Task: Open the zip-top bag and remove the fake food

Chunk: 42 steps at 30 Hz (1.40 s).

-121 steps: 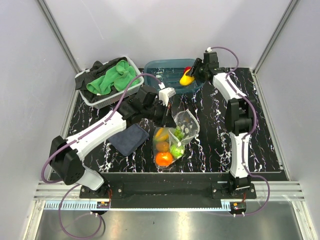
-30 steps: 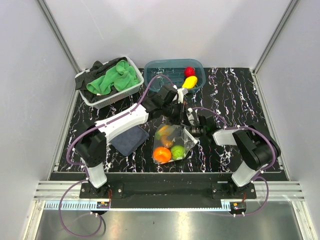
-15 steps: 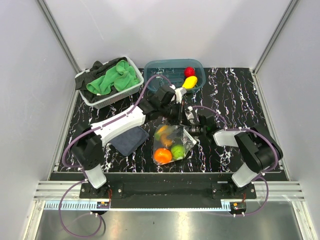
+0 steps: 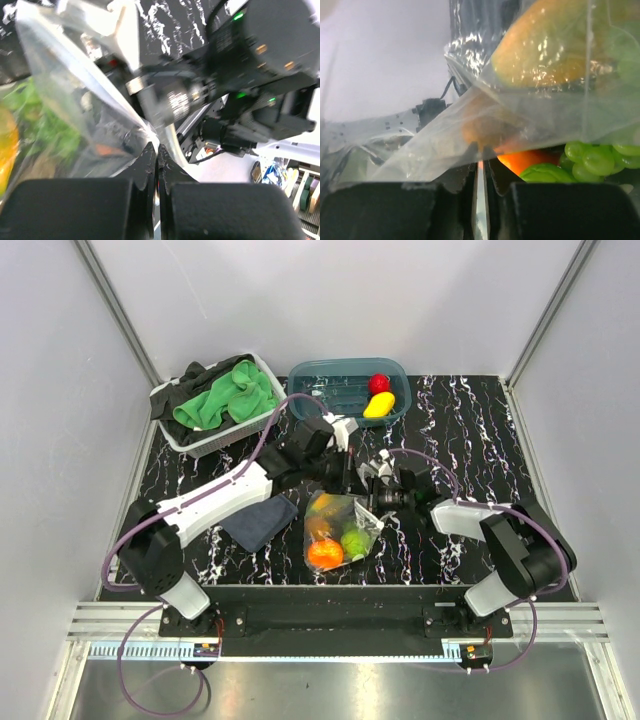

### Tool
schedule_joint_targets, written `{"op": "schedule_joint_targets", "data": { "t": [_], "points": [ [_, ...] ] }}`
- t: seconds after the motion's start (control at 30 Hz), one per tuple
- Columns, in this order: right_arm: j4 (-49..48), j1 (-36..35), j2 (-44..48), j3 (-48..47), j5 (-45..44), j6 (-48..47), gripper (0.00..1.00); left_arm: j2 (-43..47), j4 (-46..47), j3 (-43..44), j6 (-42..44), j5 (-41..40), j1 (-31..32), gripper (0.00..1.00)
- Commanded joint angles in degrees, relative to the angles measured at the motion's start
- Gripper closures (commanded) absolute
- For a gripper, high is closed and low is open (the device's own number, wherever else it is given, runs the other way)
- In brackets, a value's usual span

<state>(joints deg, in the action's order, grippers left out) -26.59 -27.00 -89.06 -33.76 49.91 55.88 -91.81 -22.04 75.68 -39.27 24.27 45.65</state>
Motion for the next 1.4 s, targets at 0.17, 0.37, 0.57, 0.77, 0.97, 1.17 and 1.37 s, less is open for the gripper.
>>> {"op": "schedule_joint_targets", "data": {
  "t": [0.17, 0.37, 0.57, 0.77, 0.97, 1.17, 1.37],
  "points": [
    [12.52, -0.15, 4.25, -4.91, -2.98, -8.68, 0.86, 7.61, 3.93, -5.19, 1.38, -0.46, -2.85, 1.00],
    [13.76, -0.16, 2.22, -7.11, -2.19, -9.38, 0.75, 3.23, 7.19, -1.17, -0.46, 3.68, -2.06, 1.00],
    [24.37, -0.42, 4.67, -7.20, -12.17, -13.41, 0.51, 0.32, 6.84, 3.68, -0.81, 4.65, -1.70, 1.00],
    [40.73, -0.15, 7.13, -11.68, -26.60, -21.32, 0.36, 1.02, 6.57, 0.35, -1.34, 4.12, -1.70, 1.00],
    [39.25, 0.02, 5.31, -13.08, -28.56, -22.30, 0.26, 2.78, 8.42, -4.66, -2.65, 4.47, -1.70, 1.00],
    [33.36, 0.02, 1.34, -14.75, -27.50, -19.23, 0.30, 0.41, 8.77, -2.21, -2.92, 6.40, -0.48, 1.00],
    [33.01, 0.02, -1.11, -16.25, -32.77, -19.58, 0.38, -1.61, 8.60, -0.89, -2.57, 7.63, 0.05, 1.00]
  ]
}}
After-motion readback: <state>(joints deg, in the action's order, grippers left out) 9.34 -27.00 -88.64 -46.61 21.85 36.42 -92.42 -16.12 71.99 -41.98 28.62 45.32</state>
